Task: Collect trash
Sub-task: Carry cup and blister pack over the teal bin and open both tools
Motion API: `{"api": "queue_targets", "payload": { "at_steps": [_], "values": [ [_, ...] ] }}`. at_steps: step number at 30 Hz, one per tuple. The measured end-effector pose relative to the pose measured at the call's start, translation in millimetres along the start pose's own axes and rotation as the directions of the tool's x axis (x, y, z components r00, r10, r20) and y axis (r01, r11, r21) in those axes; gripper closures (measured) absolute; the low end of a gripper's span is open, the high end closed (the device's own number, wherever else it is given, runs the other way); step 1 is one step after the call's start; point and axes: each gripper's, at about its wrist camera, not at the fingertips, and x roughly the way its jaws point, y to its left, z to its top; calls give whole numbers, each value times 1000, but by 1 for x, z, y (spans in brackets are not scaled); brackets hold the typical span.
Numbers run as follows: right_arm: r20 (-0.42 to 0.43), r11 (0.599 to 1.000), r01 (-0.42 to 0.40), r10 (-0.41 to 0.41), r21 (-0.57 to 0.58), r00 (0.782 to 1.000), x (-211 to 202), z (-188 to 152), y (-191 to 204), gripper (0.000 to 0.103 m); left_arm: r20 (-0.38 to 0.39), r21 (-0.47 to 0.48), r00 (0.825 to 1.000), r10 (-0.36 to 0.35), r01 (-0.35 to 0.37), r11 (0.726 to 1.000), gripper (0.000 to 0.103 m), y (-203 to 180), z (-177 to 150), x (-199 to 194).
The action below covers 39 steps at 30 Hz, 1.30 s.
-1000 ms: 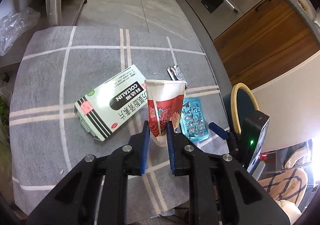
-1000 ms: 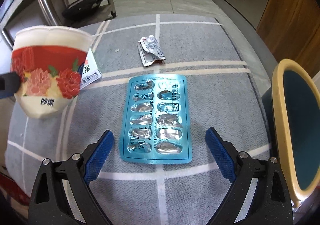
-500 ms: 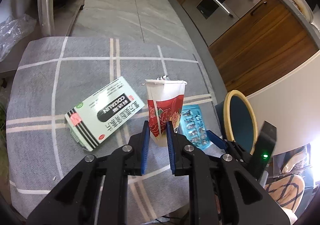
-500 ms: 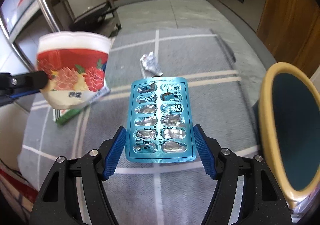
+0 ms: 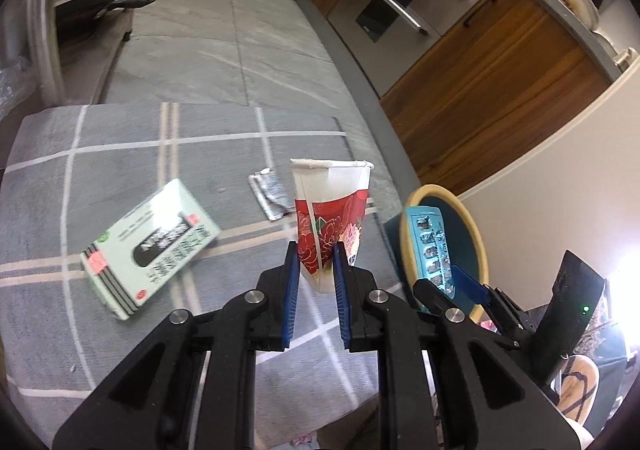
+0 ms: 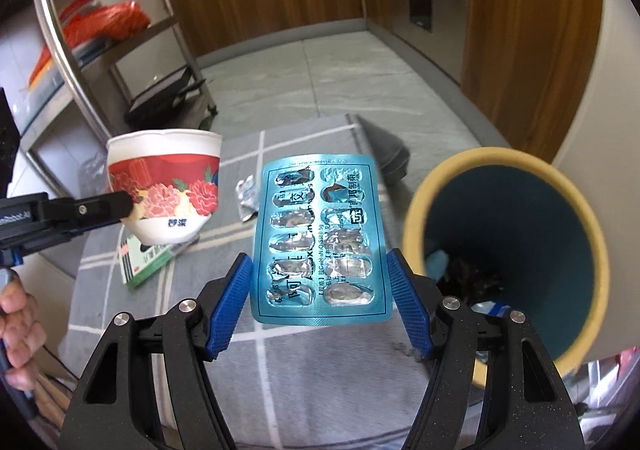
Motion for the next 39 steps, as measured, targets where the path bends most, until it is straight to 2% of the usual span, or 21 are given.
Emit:
{"api": "queue_targets", "payload": {
  "at_steps": [10, 19, 23, 32, 39],
  "values": [
    [62, 994, 43, -49, 98, 997, -35, -5, -53, 33, -34, 71, 997, -63, 65, 995, 87, -53, 0, 26],
    [82, 974, 104, -122, 200, 989, -58, -19, -108, 33, -84, 139, 990, -110, 121, 983, 87, -104, -7, 57],
    [86, 967, 122, -144, 224, 986, -64, -24, -122, 33, -109, 168, 987, -121, 138, 976, 87, -128, -11, 71],
    [91, 952, 150, -180, 268, 979, -73, -32, -146, 33, -160, 237, 982, -105, 141, 961, 87, -171, -21, 109],
    [73, 942, 168, -197, 290, 978, -72, -37, -157, 33, -204, 265, 977, -68, 122, 957, 86, -182, -26, 138]
  ]
}}
